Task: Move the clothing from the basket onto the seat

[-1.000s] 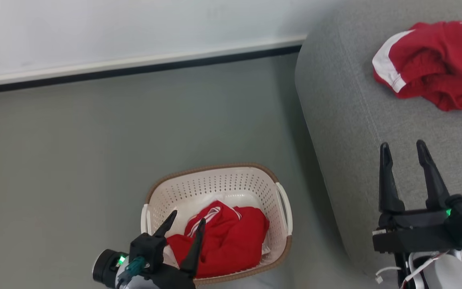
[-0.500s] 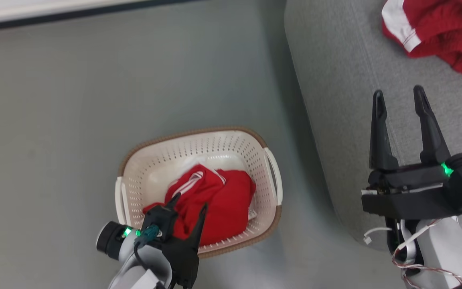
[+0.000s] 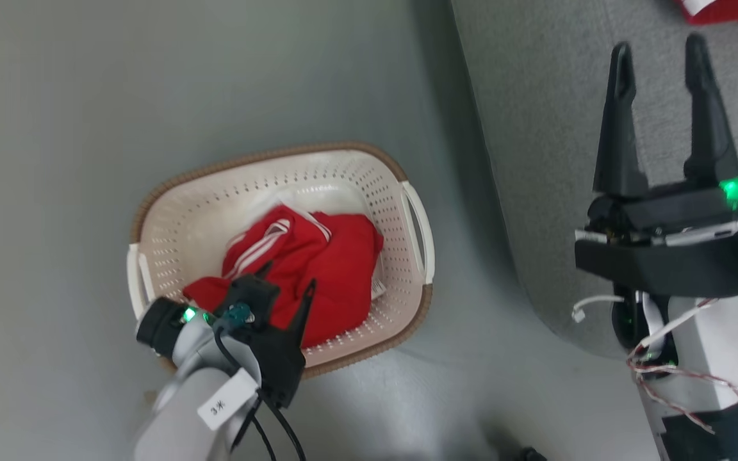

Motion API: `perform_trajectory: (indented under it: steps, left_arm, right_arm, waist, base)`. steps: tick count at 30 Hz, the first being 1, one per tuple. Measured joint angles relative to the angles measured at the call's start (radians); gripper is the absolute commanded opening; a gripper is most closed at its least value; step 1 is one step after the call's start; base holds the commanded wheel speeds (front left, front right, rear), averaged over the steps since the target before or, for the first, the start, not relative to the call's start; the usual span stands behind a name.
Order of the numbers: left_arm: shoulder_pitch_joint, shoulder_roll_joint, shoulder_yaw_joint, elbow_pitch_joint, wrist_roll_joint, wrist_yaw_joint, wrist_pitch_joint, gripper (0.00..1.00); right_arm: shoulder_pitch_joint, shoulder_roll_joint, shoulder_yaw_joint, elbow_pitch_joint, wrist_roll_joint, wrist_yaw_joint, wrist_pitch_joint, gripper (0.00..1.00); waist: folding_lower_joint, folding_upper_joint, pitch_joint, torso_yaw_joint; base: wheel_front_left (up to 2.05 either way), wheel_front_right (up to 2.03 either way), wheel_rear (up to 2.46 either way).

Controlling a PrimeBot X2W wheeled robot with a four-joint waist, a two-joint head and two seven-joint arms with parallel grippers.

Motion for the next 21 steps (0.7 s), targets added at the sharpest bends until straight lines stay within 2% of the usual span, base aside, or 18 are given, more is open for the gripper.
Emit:
perform_trajectory:
  steps: [11, 21]
  left_arm:
    - [-0.124, 0.014, -0.007, 0.039, 0.021, -0.016, 0.023, 1.00]
    - [-0.246, 0.054, -0.008, 0.076, 0.060, -0.025, 0.040, 1.00]
  right_arm:
    - [-0.118, 0.011, 0.007, -0.024, -0.012, 0.000, -0.004, 1.00]
    - [-0.201, 0.028, 0.020, -0.032, -0.012, -0.003, -0.012, 1.00]
  waist:
    - [0.0000, -0.0001, 0.146, -0.032]
    - [0.0000, -0.0001, 0.288, -0.062]
  base:
    - [0.00, 0.00, 0.00]
    - [0.00, 0.00, 0.00]
